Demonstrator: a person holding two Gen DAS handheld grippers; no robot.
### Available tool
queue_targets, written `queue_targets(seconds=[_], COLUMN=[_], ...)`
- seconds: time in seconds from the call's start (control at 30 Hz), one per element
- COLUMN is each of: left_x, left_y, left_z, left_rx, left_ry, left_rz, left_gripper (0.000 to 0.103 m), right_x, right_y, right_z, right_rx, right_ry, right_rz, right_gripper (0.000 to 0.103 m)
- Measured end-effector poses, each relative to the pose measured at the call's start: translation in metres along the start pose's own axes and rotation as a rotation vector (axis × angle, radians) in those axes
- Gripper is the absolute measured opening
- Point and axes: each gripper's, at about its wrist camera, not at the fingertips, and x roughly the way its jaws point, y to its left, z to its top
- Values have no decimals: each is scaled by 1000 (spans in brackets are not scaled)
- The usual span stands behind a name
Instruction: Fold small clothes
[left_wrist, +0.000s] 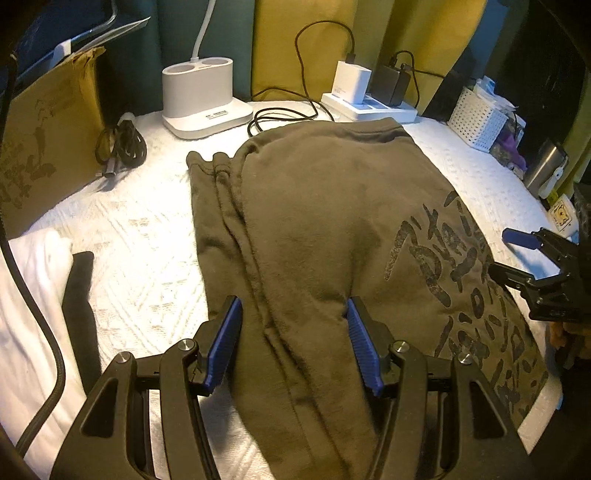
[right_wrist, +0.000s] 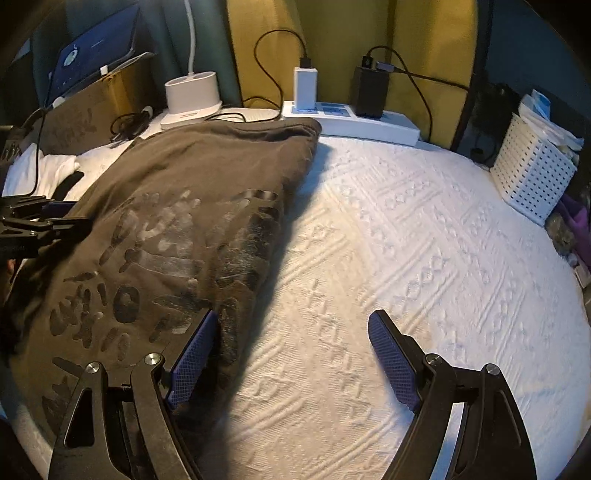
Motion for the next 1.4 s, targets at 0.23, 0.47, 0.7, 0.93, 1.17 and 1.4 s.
queue_targets(seconds=[0.23,0.47,0.7,0.93,1.17,1.4], left_x=[-17,-13,14,38,45,51], left_y=[11,26,33,52,45,43], left_z=[23,55,72,75,82,83], left_rx=[-27,-77,-102,-184,-146,-80], left_ry=[-53,-103,-96,-82,-79,-88], left_rz=[19,7,-5,-63,-49,103], left_gripper=[58,58,66,69,79,79], right_x=[-6,-8,14,41,66,86], right_y=[-11,-18,-26,-29,-30,-18], right_z=[5,35,71,94,108,116], right_rx=[22,9,12,22,40,-57], right_ry=[0,-38,-52,-43,-40,-53], right_rz=[-25,-29,15,69,107,8], right_gripper=[84,85,85,84,85,84])
